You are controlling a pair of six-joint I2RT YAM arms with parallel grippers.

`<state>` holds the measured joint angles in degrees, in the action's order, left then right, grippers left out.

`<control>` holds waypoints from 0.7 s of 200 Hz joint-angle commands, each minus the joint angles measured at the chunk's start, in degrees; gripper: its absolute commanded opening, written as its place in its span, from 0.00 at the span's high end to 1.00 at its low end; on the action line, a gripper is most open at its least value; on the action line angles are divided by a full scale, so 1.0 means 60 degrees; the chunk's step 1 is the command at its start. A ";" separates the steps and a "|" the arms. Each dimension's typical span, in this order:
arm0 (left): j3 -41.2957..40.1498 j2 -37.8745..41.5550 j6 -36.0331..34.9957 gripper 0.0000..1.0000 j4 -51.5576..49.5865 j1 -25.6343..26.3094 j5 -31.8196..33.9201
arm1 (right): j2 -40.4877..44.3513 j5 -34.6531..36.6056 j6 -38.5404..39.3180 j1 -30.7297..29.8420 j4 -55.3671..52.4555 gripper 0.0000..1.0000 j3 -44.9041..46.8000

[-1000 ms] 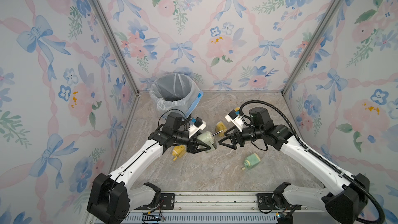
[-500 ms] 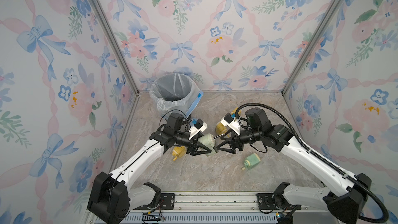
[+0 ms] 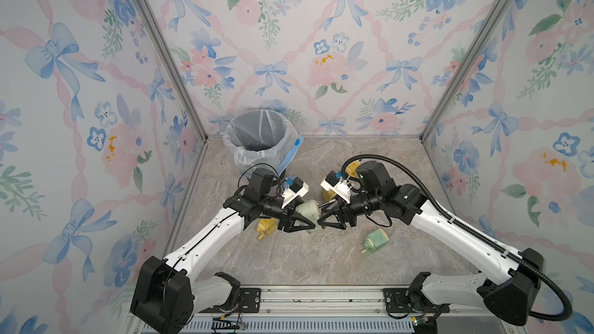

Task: Take out the pencil sharpener tray and clean the shavings
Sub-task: Open the container of the pencil sharpener.

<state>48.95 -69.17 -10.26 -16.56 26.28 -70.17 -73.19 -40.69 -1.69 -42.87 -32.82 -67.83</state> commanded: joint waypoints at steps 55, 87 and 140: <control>0.0055 0.0125 -0.0192 1.00 0.0266 0.0058 -0.0391 | -0.0092 0.0007 0.0152 -0.0102 -0.0112 0.44 -0.0208; 0.0031 0.0254 -0.0230 1.00 0.0268 0.0069 -0.0538 | -0.0248 0.0048 0.0146 -0.0102 -0.0100 0.28 -0.0110; 0.0007 0.0322 -0.0267 1.00 0.0258 0.0063 -0.0522 | -0.0218 -0.0287 0.0018 -0.0077 0.0205 0.44 -0.0097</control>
<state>48.90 -69.04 -10.24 -16.58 26.28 -70.59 -74.56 -41.89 -0.71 -42.96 -32.32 -67.92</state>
